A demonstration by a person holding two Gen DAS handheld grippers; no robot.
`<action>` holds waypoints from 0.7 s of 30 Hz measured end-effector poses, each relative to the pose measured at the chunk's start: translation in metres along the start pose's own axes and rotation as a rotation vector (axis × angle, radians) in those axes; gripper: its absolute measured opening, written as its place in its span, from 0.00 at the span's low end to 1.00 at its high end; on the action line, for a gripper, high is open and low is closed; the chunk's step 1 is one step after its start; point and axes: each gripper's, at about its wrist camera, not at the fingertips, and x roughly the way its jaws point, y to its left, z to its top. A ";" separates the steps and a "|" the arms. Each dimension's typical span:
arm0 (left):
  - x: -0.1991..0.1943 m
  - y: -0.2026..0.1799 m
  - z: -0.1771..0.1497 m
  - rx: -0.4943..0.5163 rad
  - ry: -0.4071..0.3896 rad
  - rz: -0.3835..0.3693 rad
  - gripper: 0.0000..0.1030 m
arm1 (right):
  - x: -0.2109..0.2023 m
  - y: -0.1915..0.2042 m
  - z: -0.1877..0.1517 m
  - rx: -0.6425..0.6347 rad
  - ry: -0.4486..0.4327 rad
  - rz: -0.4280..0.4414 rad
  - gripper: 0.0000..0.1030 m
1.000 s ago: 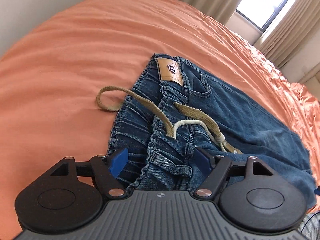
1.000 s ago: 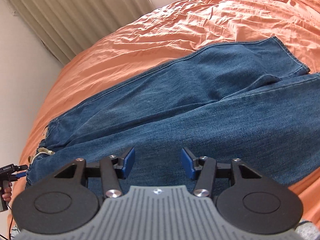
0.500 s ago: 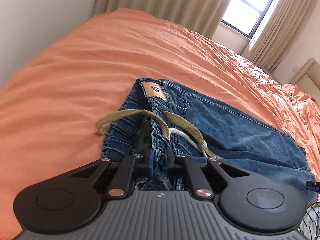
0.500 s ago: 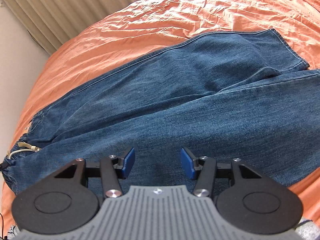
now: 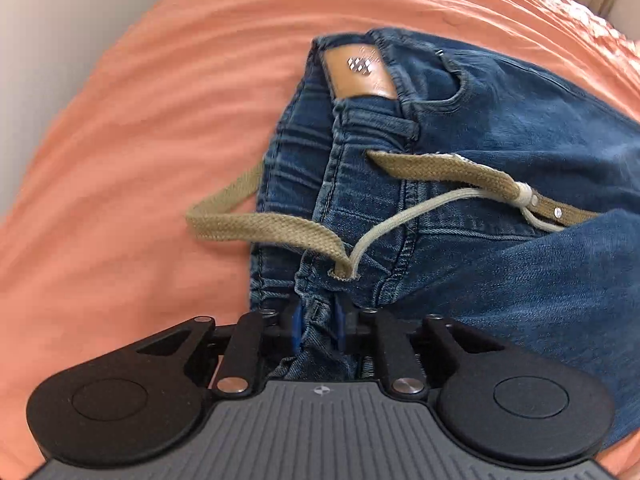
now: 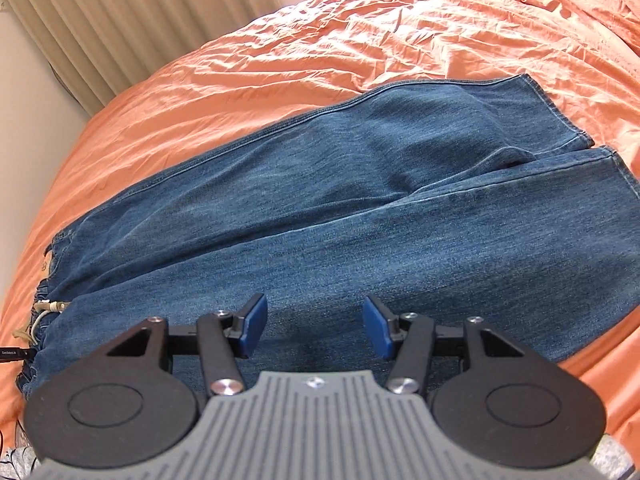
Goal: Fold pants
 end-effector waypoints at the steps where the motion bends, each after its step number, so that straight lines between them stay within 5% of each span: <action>1: -0.009 -0.005 -0.001 0.041 -0.030 0.025 0.30 | -0.001 0.000 0.000 0.002 -0.003 0.005 0.53; 4: -0.042 -0.015 -0.009 0.138 -0.090 0.030 0.42 | -0.006 -0.002 -0.003 0.002 -0.013 0.011 0.53; 12: -0.117 -0.088 -0.054 0.570 -0.125 -0.115 0.43 | -0.019 -0.003 -0.004 0.003 -0.038 0.010 0.54; 16: -0.113 -0.137 -0.086 0.810 -0.075 -0.187 0.47 | -0.032 -0.003 -0.008 -0.009 -0.070 0.011 0.56; 21: -0.079 -0.175 -0.108 0.926 0.009 -0.142 0.47 | -0.056 -0.007 -0.008 -0.009 -0.100 0.030 0.56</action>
